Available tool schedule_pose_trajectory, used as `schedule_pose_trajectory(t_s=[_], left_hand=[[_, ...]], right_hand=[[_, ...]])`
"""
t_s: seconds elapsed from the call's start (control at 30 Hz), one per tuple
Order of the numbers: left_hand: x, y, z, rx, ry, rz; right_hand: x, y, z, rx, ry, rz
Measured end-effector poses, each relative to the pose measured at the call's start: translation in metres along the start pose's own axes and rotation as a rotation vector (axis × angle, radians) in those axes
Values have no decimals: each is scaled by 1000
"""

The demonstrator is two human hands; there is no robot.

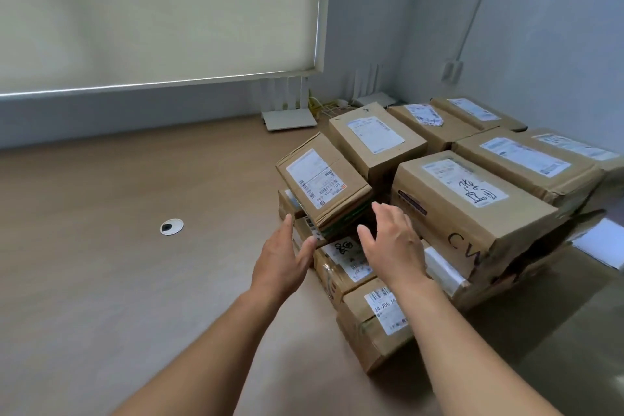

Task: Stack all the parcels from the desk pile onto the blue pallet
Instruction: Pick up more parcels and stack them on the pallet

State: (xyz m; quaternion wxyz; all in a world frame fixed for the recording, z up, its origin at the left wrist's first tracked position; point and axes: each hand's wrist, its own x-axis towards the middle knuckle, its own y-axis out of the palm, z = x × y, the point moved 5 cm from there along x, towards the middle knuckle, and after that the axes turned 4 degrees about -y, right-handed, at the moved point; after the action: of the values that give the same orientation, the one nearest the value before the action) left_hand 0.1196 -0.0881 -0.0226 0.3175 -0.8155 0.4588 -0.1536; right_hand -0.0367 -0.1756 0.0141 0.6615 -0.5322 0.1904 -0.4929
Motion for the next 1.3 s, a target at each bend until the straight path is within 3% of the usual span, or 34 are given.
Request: schedule_pose_trajectory(t_s=[0.47, 0.7, 1.3], left_hand=[[82, 56, -11, -512, -361, 14], [82, 71, -7, -681, -389, -22], [-20, -8, 19, -553, -278, -257]], right_hand=[[88, 31, -43, 119, 2, 165], [99, 40, -43, 357, 97, 241], [38, 62, 20, 660, -142, 317]])
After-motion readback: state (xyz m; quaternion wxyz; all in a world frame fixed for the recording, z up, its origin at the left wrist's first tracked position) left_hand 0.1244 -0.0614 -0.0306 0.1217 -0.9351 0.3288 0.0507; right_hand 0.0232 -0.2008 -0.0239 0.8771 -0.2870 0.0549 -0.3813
